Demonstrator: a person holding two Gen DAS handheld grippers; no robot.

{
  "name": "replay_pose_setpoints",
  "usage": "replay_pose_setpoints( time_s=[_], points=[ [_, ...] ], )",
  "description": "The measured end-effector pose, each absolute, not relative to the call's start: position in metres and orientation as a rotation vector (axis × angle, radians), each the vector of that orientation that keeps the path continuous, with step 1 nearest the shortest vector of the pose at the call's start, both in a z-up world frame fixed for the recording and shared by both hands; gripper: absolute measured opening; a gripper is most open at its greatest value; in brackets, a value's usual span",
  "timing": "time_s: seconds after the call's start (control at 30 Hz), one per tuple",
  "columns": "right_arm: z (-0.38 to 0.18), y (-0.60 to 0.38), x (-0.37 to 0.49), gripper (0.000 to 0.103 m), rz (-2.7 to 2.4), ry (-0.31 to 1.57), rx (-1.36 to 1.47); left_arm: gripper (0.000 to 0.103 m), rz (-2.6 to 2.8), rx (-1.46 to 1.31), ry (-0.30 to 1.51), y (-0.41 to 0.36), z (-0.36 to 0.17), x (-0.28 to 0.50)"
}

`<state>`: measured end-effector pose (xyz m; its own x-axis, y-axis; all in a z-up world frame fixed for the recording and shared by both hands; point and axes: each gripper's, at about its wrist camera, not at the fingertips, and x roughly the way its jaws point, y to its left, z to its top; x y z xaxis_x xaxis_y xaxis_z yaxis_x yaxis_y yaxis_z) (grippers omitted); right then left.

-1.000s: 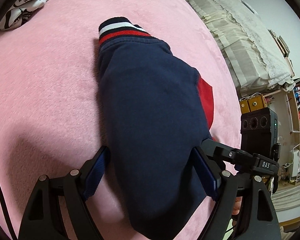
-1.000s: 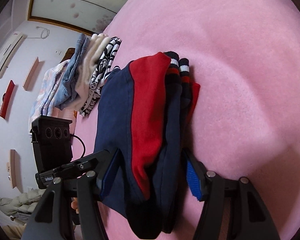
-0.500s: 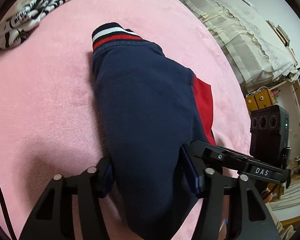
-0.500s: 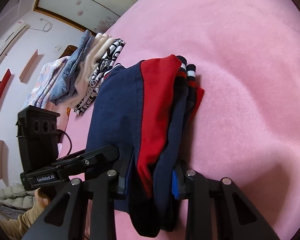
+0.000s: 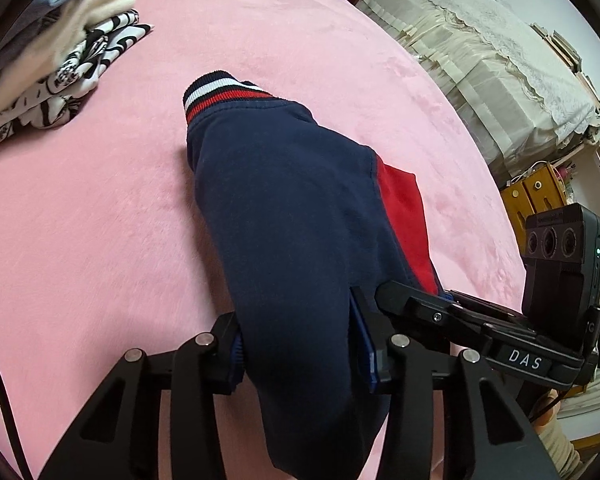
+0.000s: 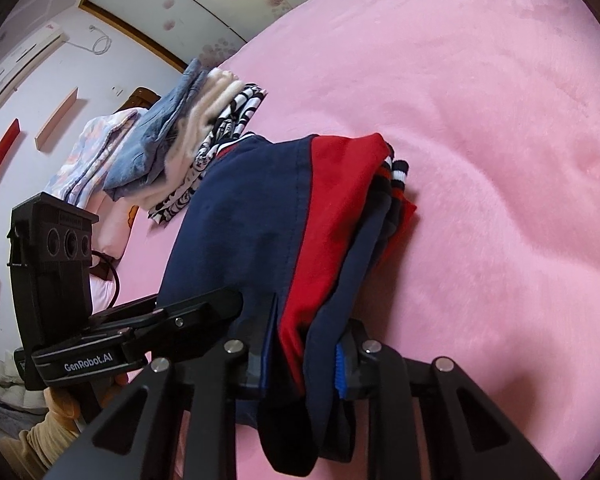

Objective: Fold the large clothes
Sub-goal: 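Carry the bundle with both tools onto the stack topped by jeans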

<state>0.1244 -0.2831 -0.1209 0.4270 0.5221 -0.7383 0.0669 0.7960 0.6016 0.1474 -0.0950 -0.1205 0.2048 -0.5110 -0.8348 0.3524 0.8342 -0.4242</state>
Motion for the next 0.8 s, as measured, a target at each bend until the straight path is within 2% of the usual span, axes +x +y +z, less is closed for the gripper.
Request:
replay_pose_setpoints(
  time_s=[0.37,0.8],
  points=[
    [-0.086,-0.247,0.09,0.023,0.335,1.08,0.615,0.042,-0.586,-0.152,1.182,-0.063,-0.084,0.102],
    [-0.013,-0.162,0.074,0.023,0.453,1.043,0.54,0.042,-0.528,-0.164,1.114,0.03,-0.006,0.052]
  ],
)
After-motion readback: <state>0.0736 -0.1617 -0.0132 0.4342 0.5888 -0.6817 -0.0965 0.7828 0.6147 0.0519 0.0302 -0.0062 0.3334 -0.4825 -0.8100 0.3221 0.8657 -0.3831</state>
